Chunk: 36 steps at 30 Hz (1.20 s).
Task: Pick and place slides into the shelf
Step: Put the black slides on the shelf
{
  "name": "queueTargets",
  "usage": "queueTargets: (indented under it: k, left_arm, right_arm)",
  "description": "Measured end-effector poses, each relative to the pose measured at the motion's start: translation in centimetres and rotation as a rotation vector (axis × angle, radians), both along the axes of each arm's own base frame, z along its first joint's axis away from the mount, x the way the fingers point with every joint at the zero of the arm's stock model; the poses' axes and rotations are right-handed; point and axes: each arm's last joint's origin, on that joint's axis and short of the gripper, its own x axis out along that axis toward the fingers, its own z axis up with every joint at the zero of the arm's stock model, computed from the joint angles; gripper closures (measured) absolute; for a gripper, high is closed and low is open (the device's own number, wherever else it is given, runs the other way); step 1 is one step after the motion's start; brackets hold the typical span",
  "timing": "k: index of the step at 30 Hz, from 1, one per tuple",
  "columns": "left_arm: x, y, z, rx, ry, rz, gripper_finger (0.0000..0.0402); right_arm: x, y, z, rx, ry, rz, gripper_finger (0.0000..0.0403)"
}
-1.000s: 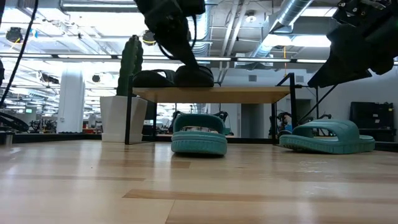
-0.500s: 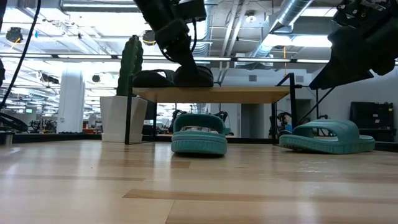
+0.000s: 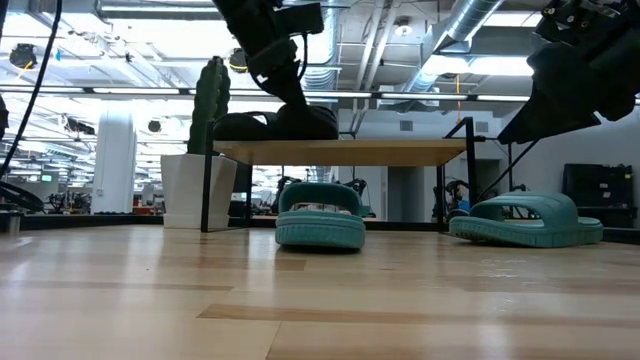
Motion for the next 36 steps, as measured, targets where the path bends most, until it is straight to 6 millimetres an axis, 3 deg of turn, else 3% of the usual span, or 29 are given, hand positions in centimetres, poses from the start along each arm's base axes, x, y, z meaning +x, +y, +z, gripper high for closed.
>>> queueTargets:
  k: [11,22,28,32,36]
  left_arm:
    - [-0.3,0.4,0.0,-0.001,0.01,0.031,0.0401]
    - [-0.3,-1.3,0.7,-0.034,-0.015,-0.007,0.0401]
    - [0.5,-1.7,5.3,0.022,-0.1,-0.107,0.0401]
    - [0.7,0.2,9.7,0.02,-0.179,-0.153,0.0401]
    - [0.4,2.7,12.3,0.03,-0.193,-0.115,0.0401]
  right_arm:
    - [0.0,0.0,0.0,0.0,0.0,0.0,0.0194]
    - [0.0,0.0,0.0,0.0,0.0,0.0,0.0194]
    - [0.0,0.0,0.0,-0.001,0.0,0.0,0.0194]
    - [0.0,0.0,0.0,-0.001,0.0,0.0,0.0194]
    - [0.0,0.0,0.0,0.0,-0.001,0.0,0.0194]
